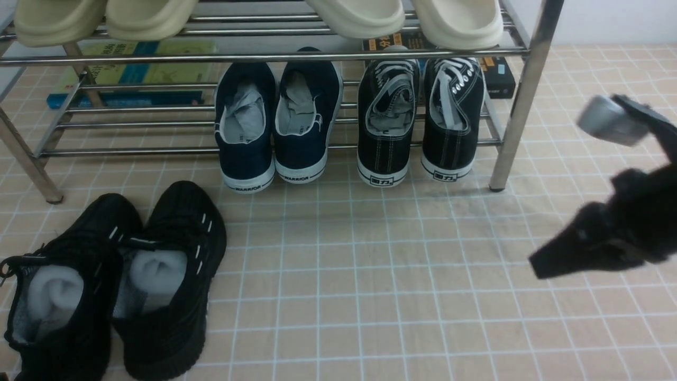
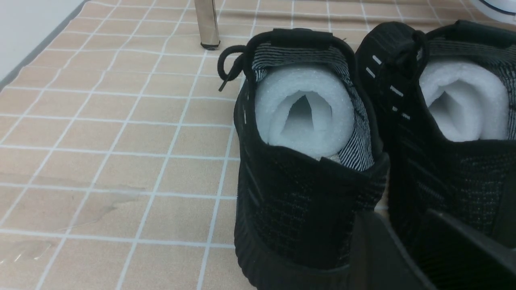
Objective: Take the shoes off the shelf from the light coffee tablecloth by hand.
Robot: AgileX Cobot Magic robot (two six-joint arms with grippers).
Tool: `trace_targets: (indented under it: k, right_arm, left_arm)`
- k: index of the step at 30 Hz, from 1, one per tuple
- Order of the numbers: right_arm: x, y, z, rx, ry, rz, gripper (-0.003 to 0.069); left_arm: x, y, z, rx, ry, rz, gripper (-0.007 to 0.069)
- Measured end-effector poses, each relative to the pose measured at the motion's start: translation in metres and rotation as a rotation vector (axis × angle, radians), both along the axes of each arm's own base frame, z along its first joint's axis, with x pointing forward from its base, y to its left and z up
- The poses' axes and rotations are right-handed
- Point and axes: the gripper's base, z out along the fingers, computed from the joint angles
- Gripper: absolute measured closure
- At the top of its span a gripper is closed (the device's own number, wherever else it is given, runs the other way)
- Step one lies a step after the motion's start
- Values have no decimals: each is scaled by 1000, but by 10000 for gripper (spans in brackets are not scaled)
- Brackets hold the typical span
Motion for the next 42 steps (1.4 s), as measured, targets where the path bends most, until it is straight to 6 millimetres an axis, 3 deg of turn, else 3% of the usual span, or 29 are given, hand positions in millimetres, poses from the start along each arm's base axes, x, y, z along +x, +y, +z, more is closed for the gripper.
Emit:
trace_targets:
  k: [1,3,4,5,7,10,11,16,22,26,30,32,34,36,39,42]
  right_arm:
    - [9,16,4,-19,-10,29,538]
    - [17,25,4,-45,-15,36,520]
    - [29,46,13,-77,-39,35,479]
    - [32,46,13,-83,-41,27,479]
    - [53,79,23,-145,-86,-5,408]
    - [68,98,24,-194,-125,-36,368]
    - [80,115,29,-213,-162,-64,330]
    - [114,150,16,-293,-254,-115,267]
    - [150,168,-9,-334,-351,-174,253]
    - [161,172,-27,-361,-383,-175,253]
    - [170,177,-45,-383,-397,-168,307]
    - [171,177,-50,-403,-399,-163,418]
    - [171,176,-50,-409,-397,-163,483]
    - [170,174,-48,-421,-383,-165,627]
    - [166,172,-40,-450,-359,-146,657]
    - [146,166,-13,-485,-272,-93,657]
  left_arm:
    - [0,0,0,0,0,0,428]
    - [0,0,0,0,0,0,428]
    - [0,0,0,0,0,0,428]
    - [0,0,0,0,0,0,428]
    - [0,0,0,0,0,0,426]
    - [0,0,0,0,0,0,427]
    - [0,0,0,0,0,0,425]
    - [0,0,0,0,0,0,417]
    - [0,0,0,0,0,0,410]
    - [0,0,0,0,0,0,409]
    - [0,0,0,0,0,0,409]
    - [0,0,0,0,0,0,409]
    - [0,0,0,0,0,0,409]
    - [0,0,0,0,0,0,409]
    - [0,0,0,0,0,0,407]
    - [0,0,0,1,0,0,402]
